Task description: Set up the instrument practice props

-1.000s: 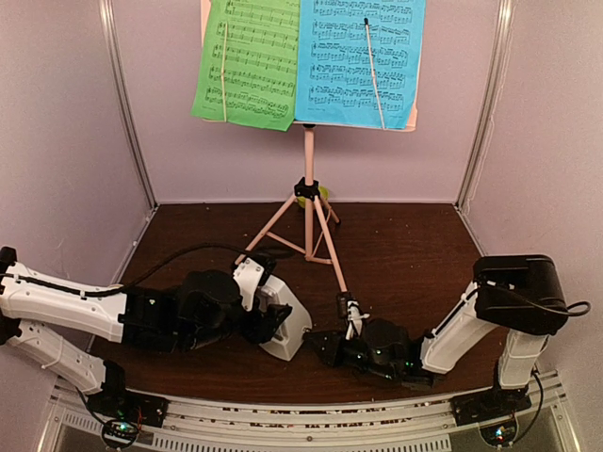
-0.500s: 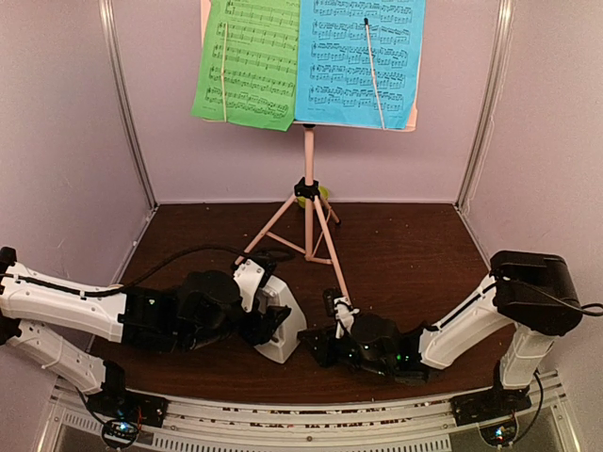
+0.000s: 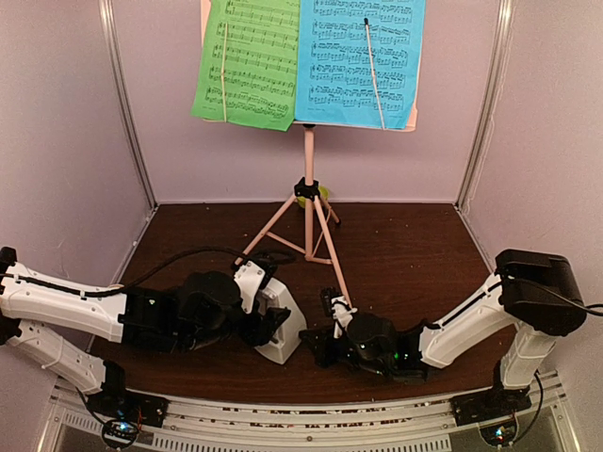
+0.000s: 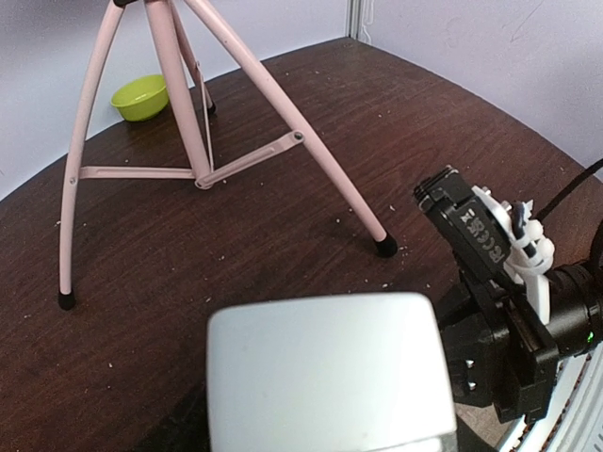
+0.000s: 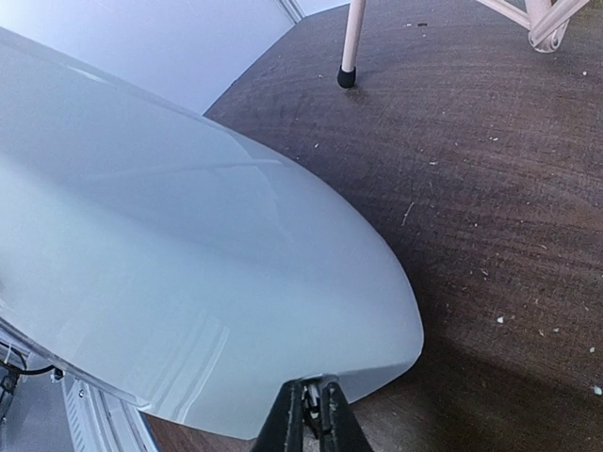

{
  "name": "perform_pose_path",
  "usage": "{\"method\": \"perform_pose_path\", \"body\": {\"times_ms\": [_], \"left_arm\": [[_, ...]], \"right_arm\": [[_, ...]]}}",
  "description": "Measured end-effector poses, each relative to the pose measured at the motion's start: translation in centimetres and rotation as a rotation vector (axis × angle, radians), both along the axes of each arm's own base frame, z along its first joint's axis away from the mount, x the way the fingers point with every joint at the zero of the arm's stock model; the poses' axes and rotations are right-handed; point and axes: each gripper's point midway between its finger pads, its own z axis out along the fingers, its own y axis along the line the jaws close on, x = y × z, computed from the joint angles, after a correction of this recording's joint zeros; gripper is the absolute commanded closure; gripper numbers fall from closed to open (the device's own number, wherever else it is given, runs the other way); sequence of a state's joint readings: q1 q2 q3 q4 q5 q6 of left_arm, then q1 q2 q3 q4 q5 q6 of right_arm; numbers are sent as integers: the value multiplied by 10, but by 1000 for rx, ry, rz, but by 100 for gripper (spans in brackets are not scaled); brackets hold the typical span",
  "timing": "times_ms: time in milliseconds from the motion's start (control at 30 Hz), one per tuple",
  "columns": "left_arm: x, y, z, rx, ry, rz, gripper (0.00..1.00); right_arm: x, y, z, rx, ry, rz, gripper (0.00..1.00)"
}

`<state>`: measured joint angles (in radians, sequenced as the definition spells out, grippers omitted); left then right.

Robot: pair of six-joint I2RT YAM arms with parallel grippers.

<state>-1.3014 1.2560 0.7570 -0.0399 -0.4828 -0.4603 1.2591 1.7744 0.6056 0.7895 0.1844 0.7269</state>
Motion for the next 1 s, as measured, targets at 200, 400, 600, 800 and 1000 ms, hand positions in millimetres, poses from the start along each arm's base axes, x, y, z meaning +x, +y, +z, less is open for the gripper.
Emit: {"method": "perform_pose_path", "body": {"times_ms": [200,400,600,800,1000], "left_arm": [[-1,0,0,-2,2,-4,74],[-1,0,1,-1,-1,-8,74],[-1,0,1,0,-2,-10,74],[-1,0,1,2,-2,-12,75],[-2,-1,1,2,-5,-19,75]], "right_arm": [[0,0,0,-11,1,-3,86],[0,0,0,-13,1,-1,86],[0,0,-1,-21,-10,6,86],[-1,1,0,-33,-27,23,95],[-4,3,0,-24,-15,39,100]]}}
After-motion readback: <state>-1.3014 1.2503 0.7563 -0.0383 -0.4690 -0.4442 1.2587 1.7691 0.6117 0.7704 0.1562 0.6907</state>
